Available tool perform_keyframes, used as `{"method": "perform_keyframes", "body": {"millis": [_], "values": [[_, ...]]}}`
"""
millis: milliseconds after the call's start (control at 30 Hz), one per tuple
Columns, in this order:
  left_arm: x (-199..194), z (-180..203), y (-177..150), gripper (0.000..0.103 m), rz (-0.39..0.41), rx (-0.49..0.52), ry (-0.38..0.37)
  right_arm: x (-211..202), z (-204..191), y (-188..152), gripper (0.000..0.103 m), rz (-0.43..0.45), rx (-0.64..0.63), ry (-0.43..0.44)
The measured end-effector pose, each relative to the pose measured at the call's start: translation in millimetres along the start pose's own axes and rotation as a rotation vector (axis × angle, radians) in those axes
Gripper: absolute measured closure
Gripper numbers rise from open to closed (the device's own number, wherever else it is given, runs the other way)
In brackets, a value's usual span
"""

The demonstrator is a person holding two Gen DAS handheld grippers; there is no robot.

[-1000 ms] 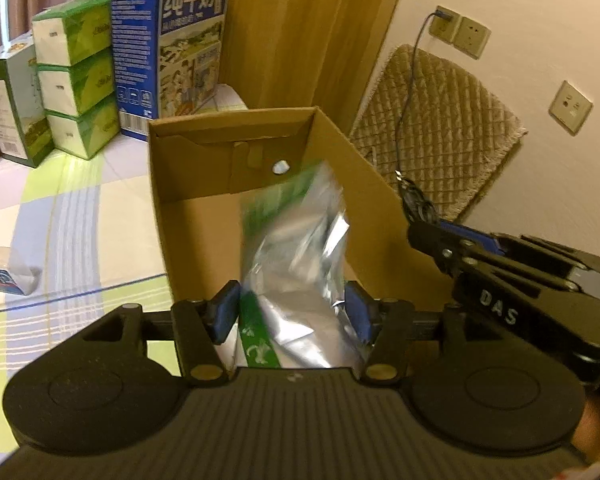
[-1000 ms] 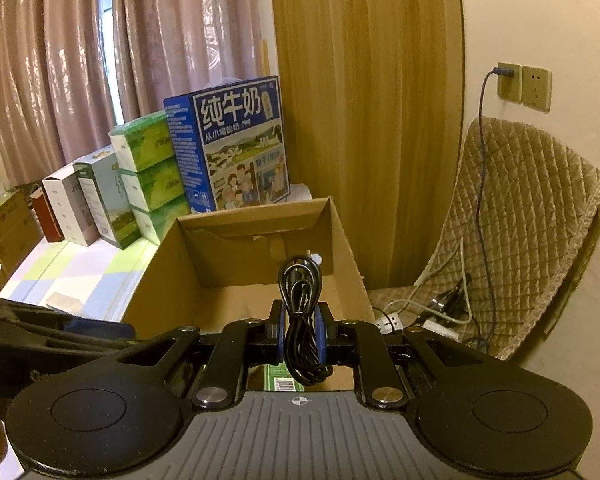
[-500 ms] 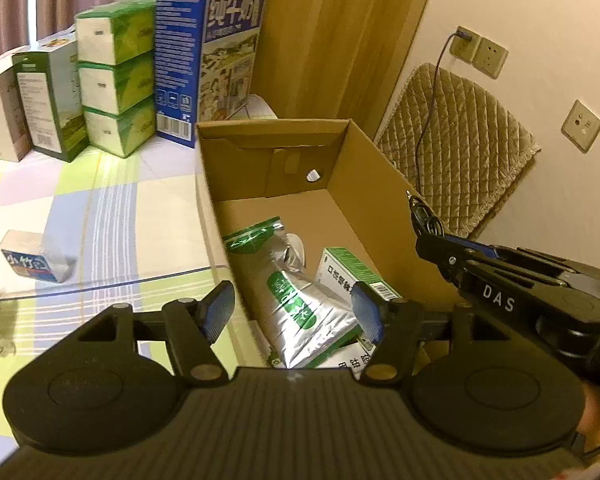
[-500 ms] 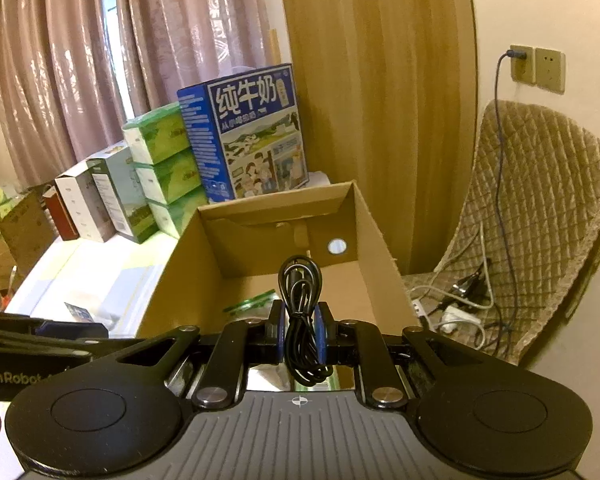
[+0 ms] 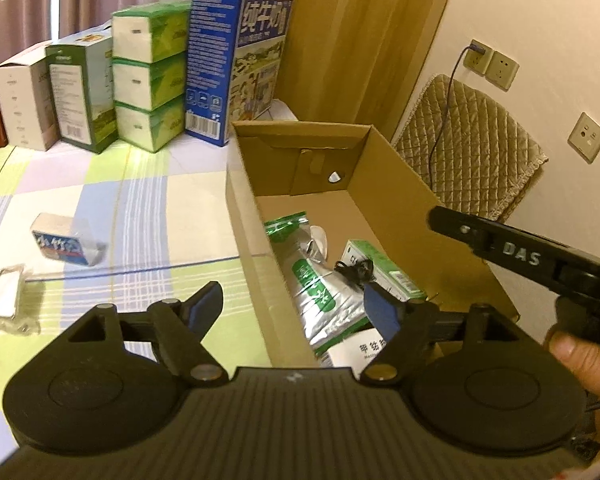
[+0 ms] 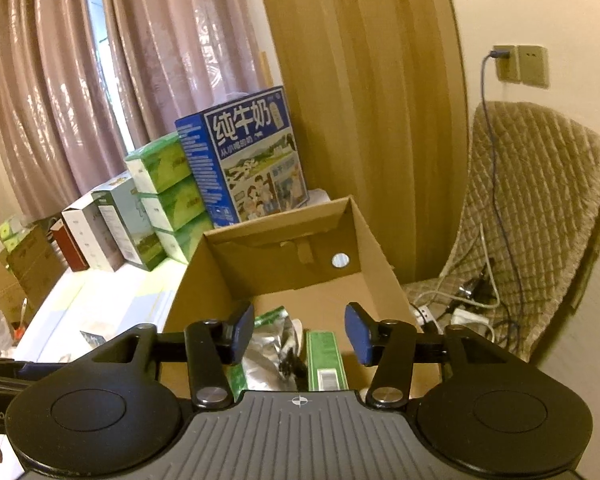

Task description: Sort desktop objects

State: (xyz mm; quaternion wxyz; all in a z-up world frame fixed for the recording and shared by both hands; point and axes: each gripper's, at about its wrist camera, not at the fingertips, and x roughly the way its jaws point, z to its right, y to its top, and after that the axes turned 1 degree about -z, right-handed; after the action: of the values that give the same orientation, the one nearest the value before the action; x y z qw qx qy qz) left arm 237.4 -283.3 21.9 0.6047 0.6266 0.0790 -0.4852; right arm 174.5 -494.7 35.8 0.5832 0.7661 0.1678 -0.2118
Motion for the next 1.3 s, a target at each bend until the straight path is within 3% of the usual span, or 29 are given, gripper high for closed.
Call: {"method": "perform_keyframes", "body": {"millis": [167, 333, 467, 733, 1300], "values": [[-16, -6, -14, 0.022, 0.002, -0.017, 0.02, -28, -4, -15, 0.037, 0.009, 0.018, -0.006], [-35, -13, -28, 0.018, -0.001, -0.027, 0.041, -53, -17, -30, 0.012, 0.01, 0.01, -0.01], [-52, -18, -40, 0.01, 0.003, -0.034, 0.05, -72, -34, -39, 0.002, 0.026, -0.023, -0.005], [-87, -30, -60, 0.001, 0.02, -0.032, 0.095, -93, -53, -60, 0.002, 0.003, -0.016, 0.021], [-136, -80, -92, 0.001, 0.027, -0.095, 0.194, -103, -95, -84, 0.002, -0.06, -0.045, 0.096]]}}
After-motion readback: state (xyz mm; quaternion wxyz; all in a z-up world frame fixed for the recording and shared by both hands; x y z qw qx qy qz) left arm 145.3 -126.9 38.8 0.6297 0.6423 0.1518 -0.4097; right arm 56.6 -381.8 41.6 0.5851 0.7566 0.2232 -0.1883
